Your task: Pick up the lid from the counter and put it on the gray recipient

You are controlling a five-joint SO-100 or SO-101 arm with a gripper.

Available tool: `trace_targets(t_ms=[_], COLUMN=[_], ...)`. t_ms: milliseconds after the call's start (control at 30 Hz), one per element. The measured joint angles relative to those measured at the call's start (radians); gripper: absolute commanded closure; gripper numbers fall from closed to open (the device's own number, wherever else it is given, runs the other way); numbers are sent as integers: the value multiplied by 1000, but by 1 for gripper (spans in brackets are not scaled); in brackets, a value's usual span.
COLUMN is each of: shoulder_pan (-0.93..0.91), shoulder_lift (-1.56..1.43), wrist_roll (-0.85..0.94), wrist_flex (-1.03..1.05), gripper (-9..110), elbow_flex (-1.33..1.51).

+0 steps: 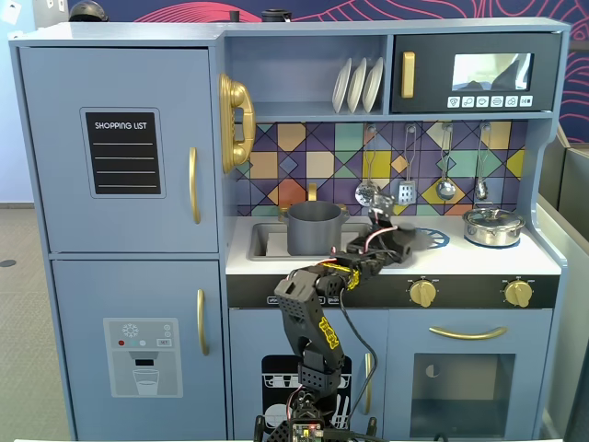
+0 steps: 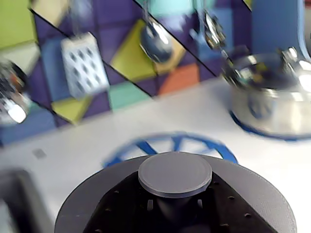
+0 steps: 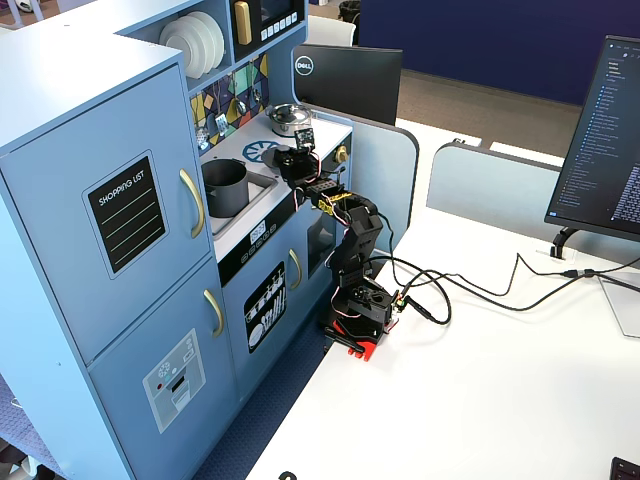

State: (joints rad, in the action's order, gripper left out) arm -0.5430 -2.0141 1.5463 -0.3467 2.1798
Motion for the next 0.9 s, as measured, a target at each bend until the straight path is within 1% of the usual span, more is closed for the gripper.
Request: trace_targets(t_ms=[233,467,900], shoulder_pan=[58,164,365], shoulder_lift=[-87,-156,-215], wrist_roll=[-3,-3,-3], wrist_flex=[95,212,327], gripper=[102,102,102], elbow_flex=[-121,-210,-219])
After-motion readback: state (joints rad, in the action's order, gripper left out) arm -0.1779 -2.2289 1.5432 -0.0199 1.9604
